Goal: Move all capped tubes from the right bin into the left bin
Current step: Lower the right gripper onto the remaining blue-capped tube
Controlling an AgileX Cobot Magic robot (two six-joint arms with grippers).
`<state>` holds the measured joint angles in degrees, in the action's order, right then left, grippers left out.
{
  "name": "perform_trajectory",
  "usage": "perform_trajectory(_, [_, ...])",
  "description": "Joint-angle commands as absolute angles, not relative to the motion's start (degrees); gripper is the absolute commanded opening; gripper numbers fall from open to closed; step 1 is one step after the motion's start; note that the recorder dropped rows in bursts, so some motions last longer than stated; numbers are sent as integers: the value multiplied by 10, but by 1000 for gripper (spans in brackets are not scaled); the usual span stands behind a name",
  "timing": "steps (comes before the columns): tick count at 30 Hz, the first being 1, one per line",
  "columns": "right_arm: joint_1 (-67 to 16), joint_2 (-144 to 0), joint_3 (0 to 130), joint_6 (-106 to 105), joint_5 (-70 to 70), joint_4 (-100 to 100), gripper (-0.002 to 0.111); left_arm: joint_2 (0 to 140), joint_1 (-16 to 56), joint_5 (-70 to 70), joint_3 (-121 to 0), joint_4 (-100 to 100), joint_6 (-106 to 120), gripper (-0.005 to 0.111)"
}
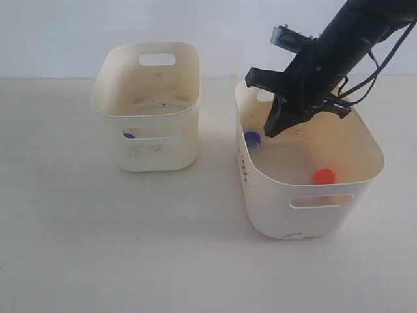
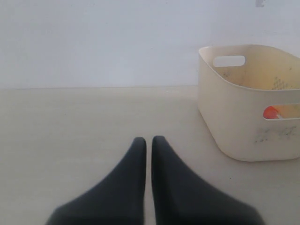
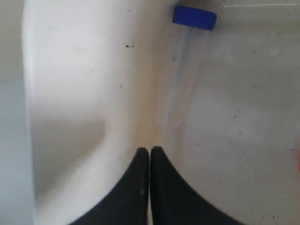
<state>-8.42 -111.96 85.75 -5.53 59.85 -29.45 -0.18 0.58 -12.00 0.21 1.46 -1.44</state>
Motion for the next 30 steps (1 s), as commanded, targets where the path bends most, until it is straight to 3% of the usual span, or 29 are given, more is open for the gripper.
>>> perform_trajectory(1, [-80, -1137, 850, -70, 583, -299, 8, 0, 6, -116, 0, 11, -20, 4])
perform_trajectory(2, [-80, -1140, 847, -70, 579, -299, 14, 0, 6, -116, 0, 11, -20, 4])
perform_trajectory(3, [-80, -1148, 845, -70, 572, -299, 32, 0, 6, -116, 0, 11, -20, 4])
perform_trajectory(4, [-80, -1151, 845, -70, 571, -299, 40, 0, 6, -116, 0, 11, -20, 4])
perform_trajectory(5, [-80, -1160, 845, -70, 571, -299, 54, 0, 6, -116, 0, 11, -20, 4])
perform_trajectory(7, [-80, -1171, 845, -70, 570, -297, 64, 0, 6, -116, 0, 11, -20, 4])
perform_trajectory(30, [-82, -1215, 845, -55, 519, -299, 64, 0, 6, -116, 0, 11, -20, 4])
